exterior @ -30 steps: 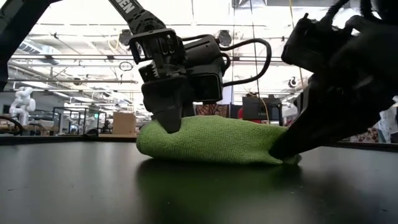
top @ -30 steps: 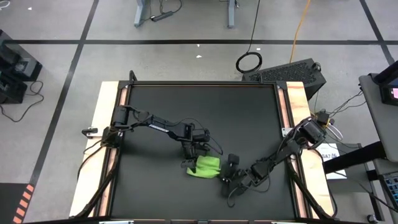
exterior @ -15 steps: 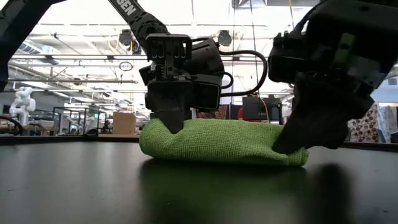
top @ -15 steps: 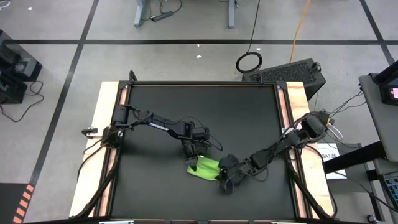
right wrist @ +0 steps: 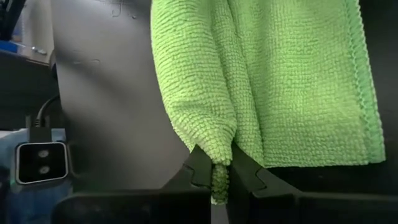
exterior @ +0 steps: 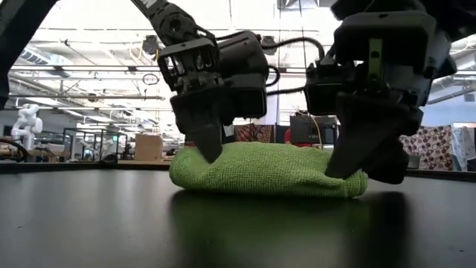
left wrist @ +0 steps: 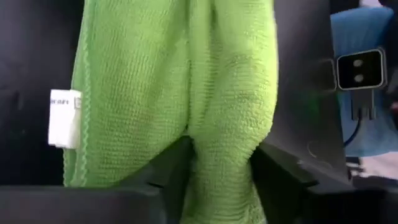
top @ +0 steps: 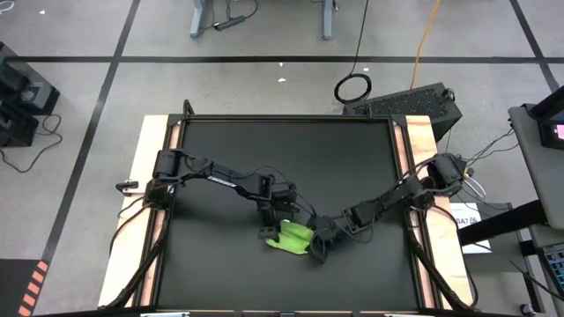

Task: Roll towel into tight, uniform cylinder
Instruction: Roll the green towel

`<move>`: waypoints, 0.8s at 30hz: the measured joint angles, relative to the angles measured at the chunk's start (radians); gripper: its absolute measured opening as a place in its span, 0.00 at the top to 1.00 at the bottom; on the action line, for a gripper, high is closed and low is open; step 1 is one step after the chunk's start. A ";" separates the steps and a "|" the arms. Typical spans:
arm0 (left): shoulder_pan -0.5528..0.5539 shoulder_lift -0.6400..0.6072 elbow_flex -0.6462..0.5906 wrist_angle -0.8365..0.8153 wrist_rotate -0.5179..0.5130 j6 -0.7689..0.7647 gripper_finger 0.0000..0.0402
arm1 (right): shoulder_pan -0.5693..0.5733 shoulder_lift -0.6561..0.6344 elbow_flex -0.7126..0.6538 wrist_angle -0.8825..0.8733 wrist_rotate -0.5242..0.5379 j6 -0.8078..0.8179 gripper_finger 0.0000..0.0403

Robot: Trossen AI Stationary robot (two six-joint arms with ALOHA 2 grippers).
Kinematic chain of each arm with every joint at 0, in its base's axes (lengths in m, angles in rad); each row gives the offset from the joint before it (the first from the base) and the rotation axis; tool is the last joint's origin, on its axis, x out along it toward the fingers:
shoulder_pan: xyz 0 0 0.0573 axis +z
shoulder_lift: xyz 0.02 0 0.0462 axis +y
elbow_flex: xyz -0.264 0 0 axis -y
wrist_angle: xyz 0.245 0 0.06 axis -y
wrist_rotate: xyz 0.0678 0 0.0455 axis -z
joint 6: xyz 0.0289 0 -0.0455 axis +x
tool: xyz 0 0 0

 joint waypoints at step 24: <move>-0.185 -0.207 0.000 -0.071 -0.420 0.340 0.29 | -0.079 0.000 -0.004 0.008 -0.134 0.044 0.97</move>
